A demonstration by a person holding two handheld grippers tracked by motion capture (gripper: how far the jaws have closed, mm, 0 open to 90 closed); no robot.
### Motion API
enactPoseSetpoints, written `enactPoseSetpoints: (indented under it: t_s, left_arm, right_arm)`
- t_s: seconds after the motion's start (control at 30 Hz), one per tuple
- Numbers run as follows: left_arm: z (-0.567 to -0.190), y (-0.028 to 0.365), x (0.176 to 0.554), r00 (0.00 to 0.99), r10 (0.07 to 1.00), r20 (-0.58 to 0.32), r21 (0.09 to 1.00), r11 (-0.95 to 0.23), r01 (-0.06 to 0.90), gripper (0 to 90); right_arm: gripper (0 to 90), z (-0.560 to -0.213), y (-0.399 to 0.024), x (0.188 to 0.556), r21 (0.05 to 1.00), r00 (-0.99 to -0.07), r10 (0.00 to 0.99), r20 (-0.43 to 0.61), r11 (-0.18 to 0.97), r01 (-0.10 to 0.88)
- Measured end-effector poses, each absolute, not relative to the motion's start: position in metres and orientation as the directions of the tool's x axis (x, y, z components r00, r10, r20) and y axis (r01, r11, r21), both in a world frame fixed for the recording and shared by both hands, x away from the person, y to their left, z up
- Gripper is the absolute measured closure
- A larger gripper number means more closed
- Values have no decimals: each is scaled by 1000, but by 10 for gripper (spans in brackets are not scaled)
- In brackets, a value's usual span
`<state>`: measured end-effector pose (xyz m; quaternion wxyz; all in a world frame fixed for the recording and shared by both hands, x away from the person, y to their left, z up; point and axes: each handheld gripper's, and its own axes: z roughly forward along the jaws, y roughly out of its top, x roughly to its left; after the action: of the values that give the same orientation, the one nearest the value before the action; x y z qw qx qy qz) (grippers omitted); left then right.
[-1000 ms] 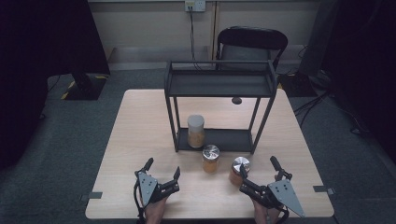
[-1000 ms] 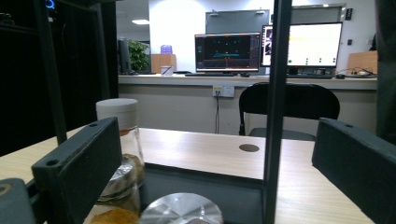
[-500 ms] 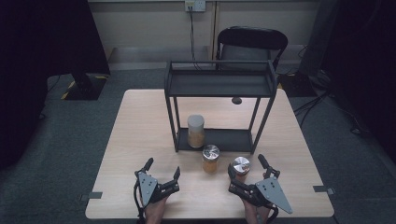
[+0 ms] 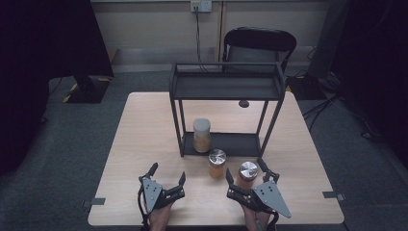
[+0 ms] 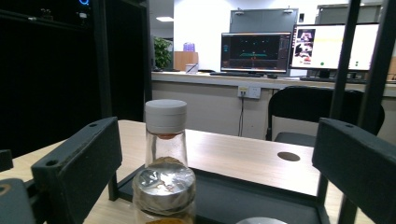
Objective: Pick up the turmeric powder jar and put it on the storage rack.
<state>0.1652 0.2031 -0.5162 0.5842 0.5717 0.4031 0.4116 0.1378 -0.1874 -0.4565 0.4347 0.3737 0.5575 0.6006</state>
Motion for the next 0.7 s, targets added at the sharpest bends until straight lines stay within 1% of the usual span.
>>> enactPoseSetpoints:
  t_s: [0.33,0.7]
  left_arm:
    - [-516,203,165,336,942,0,1000,8,-20,4]
    - [-516,203,165,335,942,0,1000,7,-20,3]
  right_arm:
    - [1,-453,-174,144,996,-382,922,-58,25,-91]
    - [42,-453,-156,153,998,-388,920,-56,36,-59]
